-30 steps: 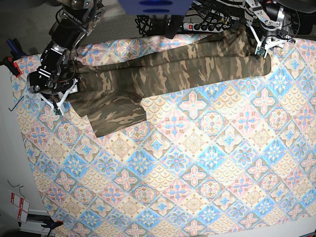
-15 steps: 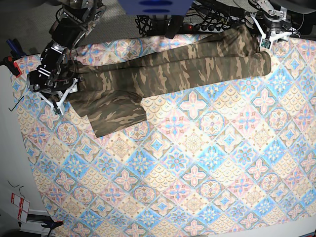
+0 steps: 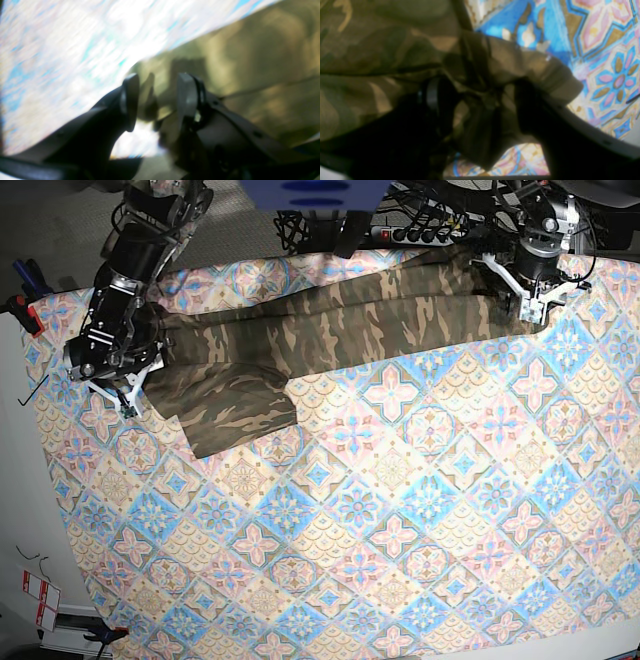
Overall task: Fold the T-shirt properly
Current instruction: 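Pull the folded shirt end with the left gripper away from the right gripper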
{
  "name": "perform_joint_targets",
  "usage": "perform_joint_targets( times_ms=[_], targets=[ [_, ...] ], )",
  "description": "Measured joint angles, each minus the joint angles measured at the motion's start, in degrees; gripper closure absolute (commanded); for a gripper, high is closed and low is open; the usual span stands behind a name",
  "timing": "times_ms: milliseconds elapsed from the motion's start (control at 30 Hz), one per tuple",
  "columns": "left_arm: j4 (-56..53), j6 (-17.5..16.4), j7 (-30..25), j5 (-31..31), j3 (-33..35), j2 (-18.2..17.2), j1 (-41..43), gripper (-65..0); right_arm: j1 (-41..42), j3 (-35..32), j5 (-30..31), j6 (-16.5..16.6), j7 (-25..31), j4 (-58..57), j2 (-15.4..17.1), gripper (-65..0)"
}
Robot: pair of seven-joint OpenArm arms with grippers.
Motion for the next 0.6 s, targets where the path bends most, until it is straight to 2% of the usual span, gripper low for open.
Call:
perform_joint_targets(
  times_ms=[33, 133, 233, 300, 400, 500, 600],
  targets=[
    [0.1, 0.4, 2.3, -2.2, 0.0, 0.0, 0.3, -28.5, 0.0, 0.0, 0.0, 0.0, -0.2, 0.0, 0.0, -40.2],
    [2.2, 0.4, 13.6, -8.1, -0.1, 0.0, 1.2, -35.9, -0.2, 0.0, -0.1, -0.2, 0.1, 0.0, 0.0, -40.3],
    [5.7, 0.5, 24.5, -18.6, 0.3, -0.8, 2.1, -41.9, -1.0, -0.1, 0.8, -0.6, 2.3, 0.0, 0.4, -40.4],
    [5.7, 0.4, 31.4, -27.2, 2.7, -4.3, 2.4, -41.9, -1.1, -0.1, 1.2, -0.6, 2.5, 0.0, 0.5, -40.4],
    [5.7, 0.7, 41.0, -37.9, 4.3, -11.6, 1.9, -41.9, -1.1, -0.1, 1.1, -0.6, 2.2, 0.0, 0.5, -40.4],
    [5.7, 0.8, 44.2, -48.1, 2.0, -15.7, 2.2, -41.9, -1.7, -0.1, 1.0, -0.6, 2.3, 0.2, 0.5, -40.4],
    [5.7, 0.8, 44.3, -53.0, -0.3, -17.7, 3.7, -41.9, -2.6, -0.1, 1.9, -0.7, 4.1, 0.7, 0.7, -40.4]
  ],
)
